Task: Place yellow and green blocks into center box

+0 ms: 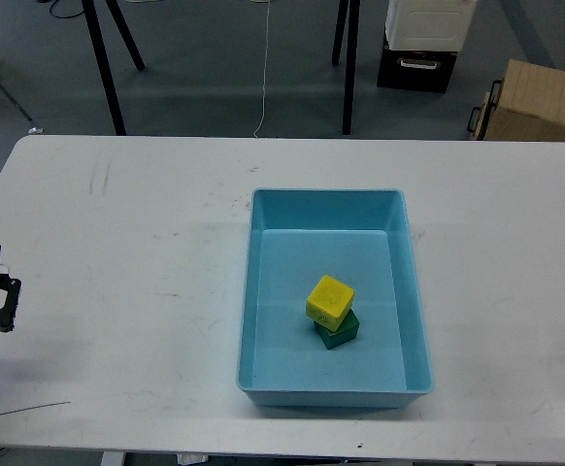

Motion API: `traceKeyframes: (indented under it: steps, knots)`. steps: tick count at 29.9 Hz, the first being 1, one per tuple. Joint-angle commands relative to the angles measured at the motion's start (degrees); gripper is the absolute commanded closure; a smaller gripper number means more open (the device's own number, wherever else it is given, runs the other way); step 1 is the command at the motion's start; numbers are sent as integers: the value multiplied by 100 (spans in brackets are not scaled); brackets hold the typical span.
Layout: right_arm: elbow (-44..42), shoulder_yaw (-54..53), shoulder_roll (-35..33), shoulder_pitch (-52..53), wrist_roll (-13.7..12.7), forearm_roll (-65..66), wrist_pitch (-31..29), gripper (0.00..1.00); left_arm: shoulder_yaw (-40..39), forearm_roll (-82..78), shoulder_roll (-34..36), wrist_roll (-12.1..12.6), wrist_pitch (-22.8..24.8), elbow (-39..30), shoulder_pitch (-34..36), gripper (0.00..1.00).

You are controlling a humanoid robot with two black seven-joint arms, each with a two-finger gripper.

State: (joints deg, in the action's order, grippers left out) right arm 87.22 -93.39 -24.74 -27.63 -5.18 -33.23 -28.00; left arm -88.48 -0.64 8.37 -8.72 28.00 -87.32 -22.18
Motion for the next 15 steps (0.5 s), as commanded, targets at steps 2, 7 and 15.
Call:
traceKeyframes:
  steps: [2, 7, 15]
  knots:
    - [6, 5, 13, 12, -1, 9, 0, 0, 278, 3, -125, 2, 0, -83, -58, 0]
    - [49, 75, 48, -5, -1, 202, 0, 0, 296, 3, -169, 2, 0, -189, -67, 0]
    - [164, 66, 144, -111, 52, 537, 0, 0, 287, -6, -134, -7, 0, -206, -41, 0]
